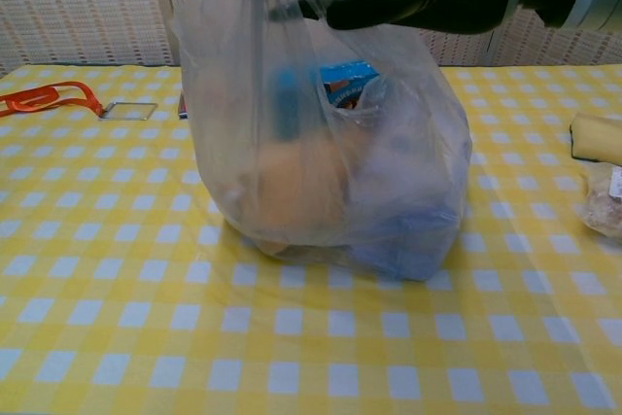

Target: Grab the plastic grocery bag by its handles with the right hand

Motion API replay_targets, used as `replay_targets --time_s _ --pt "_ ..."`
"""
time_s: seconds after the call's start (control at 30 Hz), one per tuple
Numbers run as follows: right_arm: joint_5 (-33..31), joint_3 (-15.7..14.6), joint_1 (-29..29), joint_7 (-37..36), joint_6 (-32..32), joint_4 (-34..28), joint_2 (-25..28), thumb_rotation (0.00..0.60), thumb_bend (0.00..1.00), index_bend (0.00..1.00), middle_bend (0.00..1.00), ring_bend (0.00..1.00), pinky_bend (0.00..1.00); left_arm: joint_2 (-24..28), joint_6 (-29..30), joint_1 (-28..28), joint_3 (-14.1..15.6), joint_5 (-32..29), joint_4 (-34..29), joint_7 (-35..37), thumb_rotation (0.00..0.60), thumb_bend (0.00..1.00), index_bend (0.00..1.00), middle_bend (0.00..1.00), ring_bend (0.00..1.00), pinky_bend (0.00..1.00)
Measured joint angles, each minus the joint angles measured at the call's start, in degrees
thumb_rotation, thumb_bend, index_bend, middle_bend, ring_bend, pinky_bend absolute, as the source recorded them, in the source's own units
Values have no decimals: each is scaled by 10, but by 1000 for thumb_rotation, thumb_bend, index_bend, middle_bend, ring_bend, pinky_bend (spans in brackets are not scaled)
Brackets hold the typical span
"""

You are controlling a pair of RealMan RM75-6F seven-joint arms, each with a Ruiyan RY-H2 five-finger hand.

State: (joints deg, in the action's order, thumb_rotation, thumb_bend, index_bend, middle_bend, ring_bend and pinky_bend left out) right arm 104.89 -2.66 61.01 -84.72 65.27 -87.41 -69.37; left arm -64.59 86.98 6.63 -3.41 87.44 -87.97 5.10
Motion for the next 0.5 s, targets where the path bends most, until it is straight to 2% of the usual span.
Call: replay_targets --time_s 0.17,0.5 --pt "-5 7 6 21 -3 -13 -8 600 201 94 19 0 0 1 1 0 0 2 0 1 600 364 2 0 0 0" --pt "-12 18 37 10 -35 -19 -18 600 199 92 16 0 0 2 6 -2 0 4 0 5 600 364 2 0 2 0"
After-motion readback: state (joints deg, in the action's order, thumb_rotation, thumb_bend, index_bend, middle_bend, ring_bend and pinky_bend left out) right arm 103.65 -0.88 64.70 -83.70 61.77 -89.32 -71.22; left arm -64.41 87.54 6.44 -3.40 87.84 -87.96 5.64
